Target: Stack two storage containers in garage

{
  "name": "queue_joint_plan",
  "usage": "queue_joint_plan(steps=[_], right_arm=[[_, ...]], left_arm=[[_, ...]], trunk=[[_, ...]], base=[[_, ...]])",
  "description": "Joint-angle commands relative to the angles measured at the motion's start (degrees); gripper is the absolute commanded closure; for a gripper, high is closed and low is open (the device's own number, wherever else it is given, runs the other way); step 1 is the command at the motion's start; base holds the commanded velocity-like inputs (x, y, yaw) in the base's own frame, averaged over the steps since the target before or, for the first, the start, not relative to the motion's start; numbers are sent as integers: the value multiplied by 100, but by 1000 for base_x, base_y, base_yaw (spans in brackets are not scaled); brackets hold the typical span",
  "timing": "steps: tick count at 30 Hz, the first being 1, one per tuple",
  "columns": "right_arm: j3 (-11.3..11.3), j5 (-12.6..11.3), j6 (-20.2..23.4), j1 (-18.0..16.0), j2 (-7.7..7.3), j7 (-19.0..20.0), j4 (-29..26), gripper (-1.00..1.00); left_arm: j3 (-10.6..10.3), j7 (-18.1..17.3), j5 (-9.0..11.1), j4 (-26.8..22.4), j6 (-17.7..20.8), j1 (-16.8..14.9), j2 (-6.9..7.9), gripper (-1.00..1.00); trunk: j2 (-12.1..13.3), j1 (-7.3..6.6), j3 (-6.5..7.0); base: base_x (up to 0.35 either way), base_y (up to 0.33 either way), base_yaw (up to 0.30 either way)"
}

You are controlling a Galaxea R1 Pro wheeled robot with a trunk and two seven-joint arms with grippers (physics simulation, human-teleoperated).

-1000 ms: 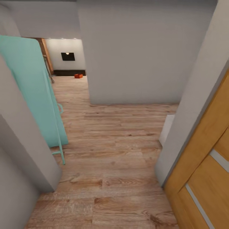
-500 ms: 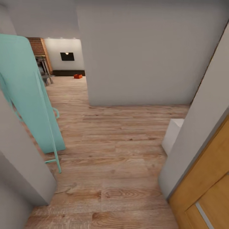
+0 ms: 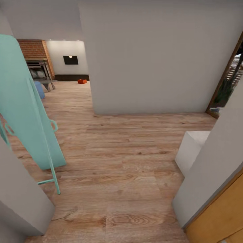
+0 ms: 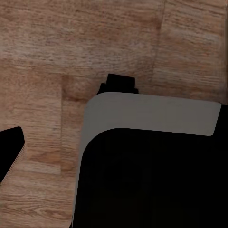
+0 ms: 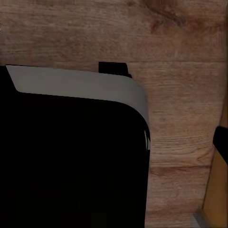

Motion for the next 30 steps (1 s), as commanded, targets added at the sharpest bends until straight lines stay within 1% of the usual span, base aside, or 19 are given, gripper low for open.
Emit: queue_joint_plan(steps=[1,30], right_arm=[[48,-47,-30,-6,5,-5,18,-100],[47,-56,-30,-6,2,-5,18,-100]], left_arm=[[-1,4,41,5,-18,-3,0,-100],[-1,4,41,5,-16,-3,0,-100]], trunk=[[-2,3,-5],[-2,3,-5]], base=[[322,0,0],[322,0,0]])
